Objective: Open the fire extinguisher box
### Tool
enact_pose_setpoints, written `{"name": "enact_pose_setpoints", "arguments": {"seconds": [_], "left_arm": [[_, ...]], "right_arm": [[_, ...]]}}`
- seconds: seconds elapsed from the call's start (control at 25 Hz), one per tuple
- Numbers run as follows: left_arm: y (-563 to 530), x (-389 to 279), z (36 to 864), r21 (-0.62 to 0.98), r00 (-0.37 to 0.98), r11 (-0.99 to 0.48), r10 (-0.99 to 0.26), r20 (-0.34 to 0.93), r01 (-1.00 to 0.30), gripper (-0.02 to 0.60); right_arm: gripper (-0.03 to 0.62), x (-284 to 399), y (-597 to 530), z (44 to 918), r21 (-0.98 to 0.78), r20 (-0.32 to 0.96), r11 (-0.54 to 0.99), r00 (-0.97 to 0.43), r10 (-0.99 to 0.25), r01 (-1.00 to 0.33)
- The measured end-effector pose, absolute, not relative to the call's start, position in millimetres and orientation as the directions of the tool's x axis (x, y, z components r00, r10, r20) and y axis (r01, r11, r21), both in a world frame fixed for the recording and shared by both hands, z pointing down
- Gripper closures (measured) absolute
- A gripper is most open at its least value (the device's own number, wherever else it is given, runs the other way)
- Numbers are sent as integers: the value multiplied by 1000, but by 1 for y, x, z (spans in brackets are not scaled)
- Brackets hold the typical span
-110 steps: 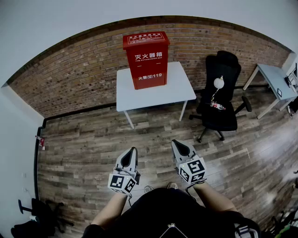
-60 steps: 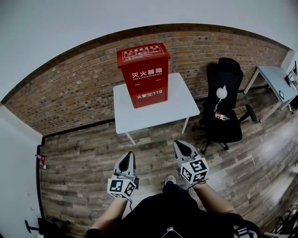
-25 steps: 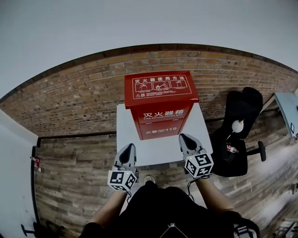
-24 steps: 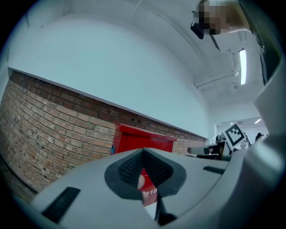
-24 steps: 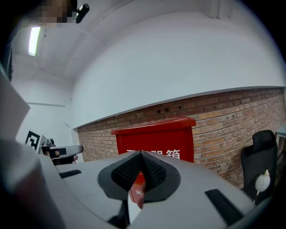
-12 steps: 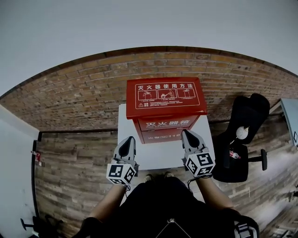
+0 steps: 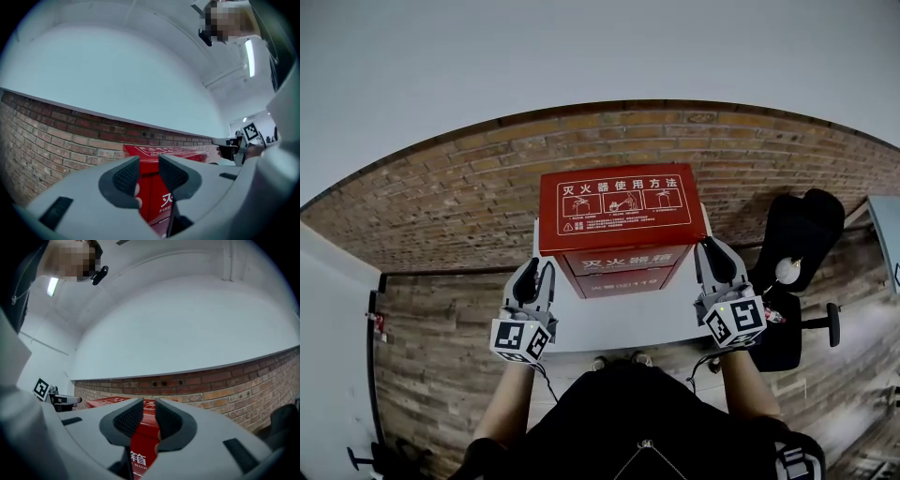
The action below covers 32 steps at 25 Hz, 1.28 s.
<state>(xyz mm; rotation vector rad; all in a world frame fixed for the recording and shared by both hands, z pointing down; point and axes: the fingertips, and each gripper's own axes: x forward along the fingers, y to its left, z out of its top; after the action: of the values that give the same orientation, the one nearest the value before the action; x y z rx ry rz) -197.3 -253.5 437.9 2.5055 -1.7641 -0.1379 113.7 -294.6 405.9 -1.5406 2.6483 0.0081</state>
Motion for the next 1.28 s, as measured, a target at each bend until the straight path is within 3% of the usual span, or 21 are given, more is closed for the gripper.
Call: {"name": "enact_pose_setpoints", "arguments": {"seconds": [0.08,0.2,0.32,0.64,1.28], "left_arm": [[-257,-192,439,81,359,-359,-933,-15,-930,373],[-262,-187,444,59,380,-378,-925,11,-924,286],[-271,-188,449,66,392,-389,-919,32,-919,242],[-287,-198,465,172,457,-440,-886,73,-881,213],[-298,-183,457,85,511,-505,-856,81,-859,221]], "right_arm": [[445,121,-301,409,-75,-60,512,-509,-859,-856],[367,128,-312,418,-99,-38,536,-535,-844,-838],[329,131,-322,432,-102,7,559,-562,-827,-823],[306,120,-332,454,-66,81,644,-647,-758,-762],[307,112,-335,458,0,101,674,-671,-735,-738]]}}
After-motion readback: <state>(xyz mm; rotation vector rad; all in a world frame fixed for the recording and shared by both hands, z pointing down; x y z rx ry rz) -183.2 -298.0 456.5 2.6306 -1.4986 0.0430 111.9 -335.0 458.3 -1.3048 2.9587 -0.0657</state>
